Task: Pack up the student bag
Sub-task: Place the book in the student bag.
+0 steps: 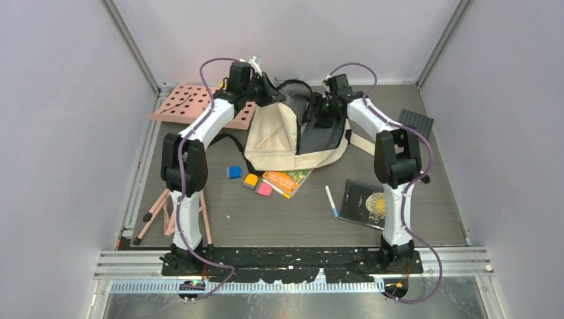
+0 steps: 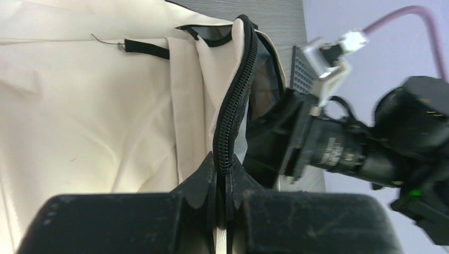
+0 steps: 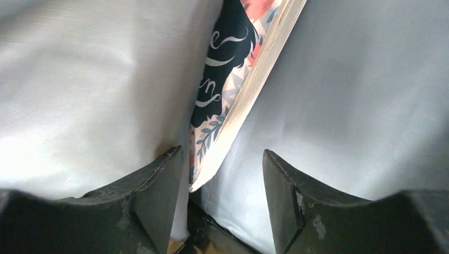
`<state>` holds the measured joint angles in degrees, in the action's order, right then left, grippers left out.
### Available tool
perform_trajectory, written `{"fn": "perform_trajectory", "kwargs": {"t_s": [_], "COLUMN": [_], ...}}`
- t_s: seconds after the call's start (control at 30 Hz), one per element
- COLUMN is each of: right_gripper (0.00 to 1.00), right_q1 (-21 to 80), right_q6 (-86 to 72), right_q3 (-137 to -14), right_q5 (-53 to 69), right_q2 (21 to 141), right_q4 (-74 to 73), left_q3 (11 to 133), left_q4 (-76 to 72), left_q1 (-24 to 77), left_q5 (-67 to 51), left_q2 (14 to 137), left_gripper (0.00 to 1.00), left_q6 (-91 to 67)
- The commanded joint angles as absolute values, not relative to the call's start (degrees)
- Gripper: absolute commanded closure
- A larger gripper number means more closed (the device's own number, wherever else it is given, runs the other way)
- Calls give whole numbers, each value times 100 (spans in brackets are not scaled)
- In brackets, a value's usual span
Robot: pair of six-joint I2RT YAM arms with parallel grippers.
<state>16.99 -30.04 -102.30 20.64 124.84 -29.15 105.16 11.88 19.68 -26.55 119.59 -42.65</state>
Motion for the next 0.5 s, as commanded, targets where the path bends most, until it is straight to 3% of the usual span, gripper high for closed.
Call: {"fn": "perform_trajectory", "kwargs": {"t_s": [0.0,0.13,0.3,0.47], "right_gripper": [35,34,33,33], "right_q1": [1630,1571,1257,656], "right_q6": [-2458,-2252,-2204,-2362], "right_q3": [-10512,-10742,-10648,-9736], "right_q5": [1863,1600,990,508], "right_q2": [11636,11370,10818,9980], "right_q4": [-3125,-3601,-4759,-5797], "left_q3": [10501,10560,10629,10534], "left_q4": [1459,2022,2790,3159], "left_q1": [1898,1837,1828,1811], "left_q5": [-2443,-2072,-1384,-958], "left_q2": [11493,11448,11381,11334], "left_gripper": [100,100,76,56], "left_q6": [-3838,-3442,-2826,-2572]}}
